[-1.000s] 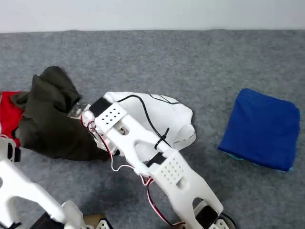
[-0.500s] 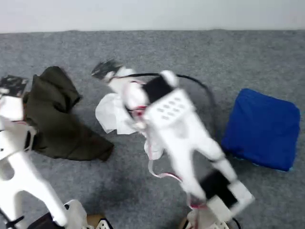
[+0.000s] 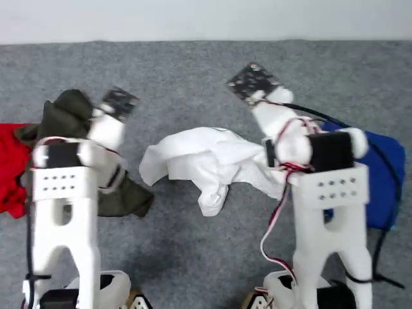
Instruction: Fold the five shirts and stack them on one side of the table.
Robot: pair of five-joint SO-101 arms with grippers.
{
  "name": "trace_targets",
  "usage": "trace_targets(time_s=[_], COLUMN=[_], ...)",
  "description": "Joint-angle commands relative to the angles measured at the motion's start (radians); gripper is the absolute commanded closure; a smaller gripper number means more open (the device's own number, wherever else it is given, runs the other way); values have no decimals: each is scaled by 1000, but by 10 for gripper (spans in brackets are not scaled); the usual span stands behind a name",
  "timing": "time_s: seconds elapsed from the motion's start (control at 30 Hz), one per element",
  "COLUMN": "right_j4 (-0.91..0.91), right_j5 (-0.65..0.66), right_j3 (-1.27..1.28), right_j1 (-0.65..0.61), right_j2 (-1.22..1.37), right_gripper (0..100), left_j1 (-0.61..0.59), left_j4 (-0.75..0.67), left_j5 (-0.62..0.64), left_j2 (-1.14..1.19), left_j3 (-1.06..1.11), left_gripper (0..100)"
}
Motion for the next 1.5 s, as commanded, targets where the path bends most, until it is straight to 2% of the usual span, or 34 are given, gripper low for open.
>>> trace_targets(time_s=[0.0,0.17,0.37,0.73,1.03,1.3,1.37,1.47], right_j4=[39,39,38,38,38,38,38,38], right_j5=[58,87,81,80,80,80,80,80], right_j3=[-3,-3,-3,-2,-2,-2,-2,-2], right_j1=[105,176,171,171,171,171,171,171], right_j2=[-65,-74,-73,-71,-71,-71,-71,-71], right_gripper=[989,989,989,989,989,989,989,989], left_j1=[95,120,124,126,126,133,143,167], left_j4=[-80,-193,-285,-359,-359,-453,-440,-443], left_j5=[8,5,3,8,9,29,29,29], left_j2=[-20,-18,21,364,379,488,496,489], left_j3=[53,136,217,67,21,-2,-21,-30], left_gripper=[852,829,780,782,783,784,811,912])
